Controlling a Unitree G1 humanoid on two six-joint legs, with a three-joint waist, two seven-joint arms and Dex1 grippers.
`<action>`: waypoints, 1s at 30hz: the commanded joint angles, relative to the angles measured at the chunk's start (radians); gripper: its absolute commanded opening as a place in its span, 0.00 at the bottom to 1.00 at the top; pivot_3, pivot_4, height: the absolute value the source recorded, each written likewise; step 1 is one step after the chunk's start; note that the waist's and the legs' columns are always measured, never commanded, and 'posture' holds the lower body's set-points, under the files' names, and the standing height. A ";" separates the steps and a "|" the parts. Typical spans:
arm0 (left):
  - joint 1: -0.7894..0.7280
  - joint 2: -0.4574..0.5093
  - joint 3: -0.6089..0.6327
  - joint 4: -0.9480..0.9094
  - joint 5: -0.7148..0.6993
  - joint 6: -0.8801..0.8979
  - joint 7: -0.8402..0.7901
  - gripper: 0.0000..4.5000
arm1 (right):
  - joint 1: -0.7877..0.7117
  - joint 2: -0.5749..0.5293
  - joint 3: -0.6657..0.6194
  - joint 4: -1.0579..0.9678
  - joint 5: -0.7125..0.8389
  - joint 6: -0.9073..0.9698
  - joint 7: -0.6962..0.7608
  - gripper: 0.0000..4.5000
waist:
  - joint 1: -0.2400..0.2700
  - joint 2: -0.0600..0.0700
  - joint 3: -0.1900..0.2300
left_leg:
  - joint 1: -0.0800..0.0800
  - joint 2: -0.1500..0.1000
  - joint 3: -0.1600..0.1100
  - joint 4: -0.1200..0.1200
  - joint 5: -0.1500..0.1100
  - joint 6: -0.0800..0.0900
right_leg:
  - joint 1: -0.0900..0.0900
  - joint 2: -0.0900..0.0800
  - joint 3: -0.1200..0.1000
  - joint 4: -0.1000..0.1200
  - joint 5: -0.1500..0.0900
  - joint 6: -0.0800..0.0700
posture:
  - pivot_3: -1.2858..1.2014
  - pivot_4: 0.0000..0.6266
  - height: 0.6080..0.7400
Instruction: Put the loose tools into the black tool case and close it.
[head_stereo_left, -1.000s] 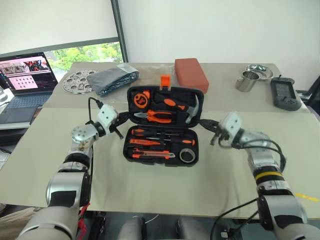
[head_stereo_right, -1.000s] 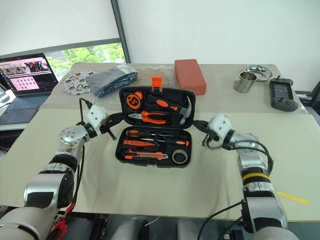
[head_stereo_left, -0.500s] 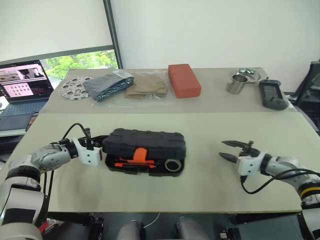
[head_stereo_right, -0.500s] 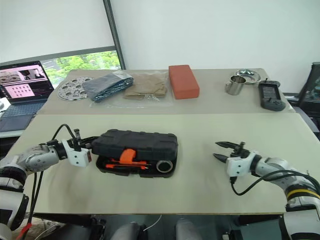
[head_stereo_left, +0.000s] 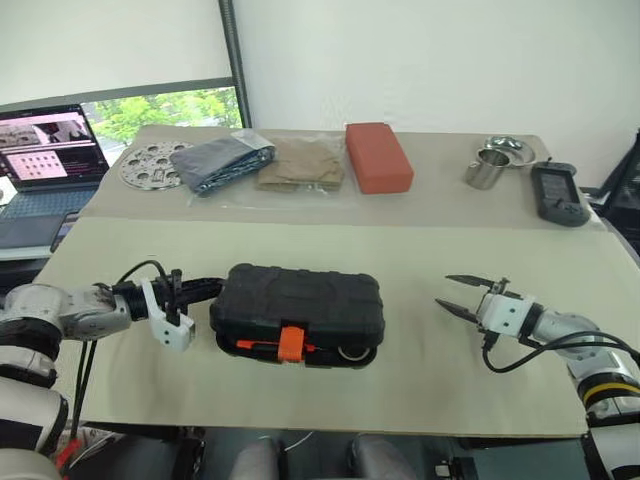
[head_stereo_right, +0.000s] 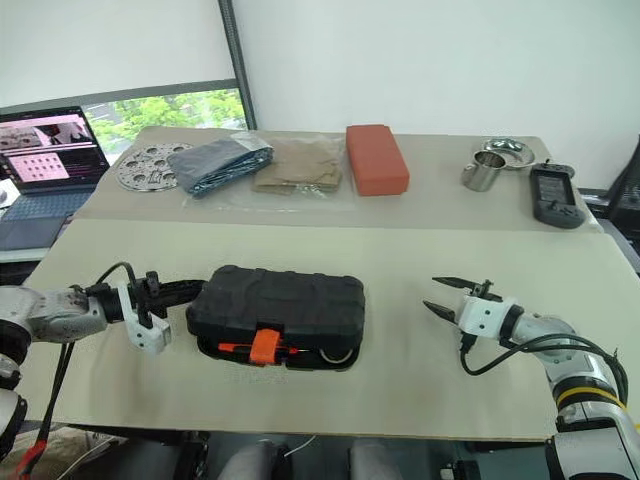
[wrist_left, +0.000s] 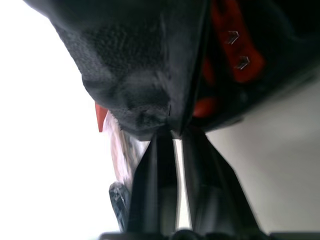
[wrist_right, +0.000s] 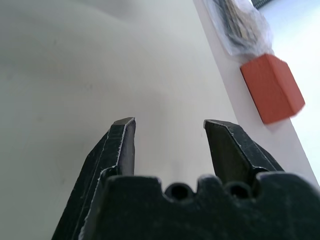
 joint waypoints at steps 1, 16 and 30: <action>-0.056 0.030 -0.089 0.001 0.125 0.106 0.275 0.43 | 0.002 -0.006 -0.017 -0.028 0.014 0.009 -0.010 0.59 | 0.006 0.002 -0.001 | 0.000 0.001 0.002 0.000 0.000 0.000 | 0.000 -0.001 -0.001 0.000 0.000 0.000 | 0.52 0.24 1.00; -0.265 -0.163 0.211 0.821 -0.382 -0.177 -0.462 0.99 | 0.161 0.016 -0.063 -0.391 0.422 0.528 0.286 0.59 | 0.031 0.006 -0.001 | 0.006 0.017 0.059 0.000 0.003 -0.004 | -0.002 -0.005 -0.028 0.000 -0.002 0.001 | 0.52 0.24 1.00; -0.516 -0.151 1.089 1.255 -0.850 0.925 -2.244 0.99 | 0.481 -0.097 -0.165 -0.865 0.709 1.091 0.632 0.59 | -0.002 0.017 -0.008 | -0.018 0.020 0.046 0.009 0.006 -0.008 | -0.024 -0.002 -0.061 0.014 -0.002 -0.004 | 0.52 0.24 1.00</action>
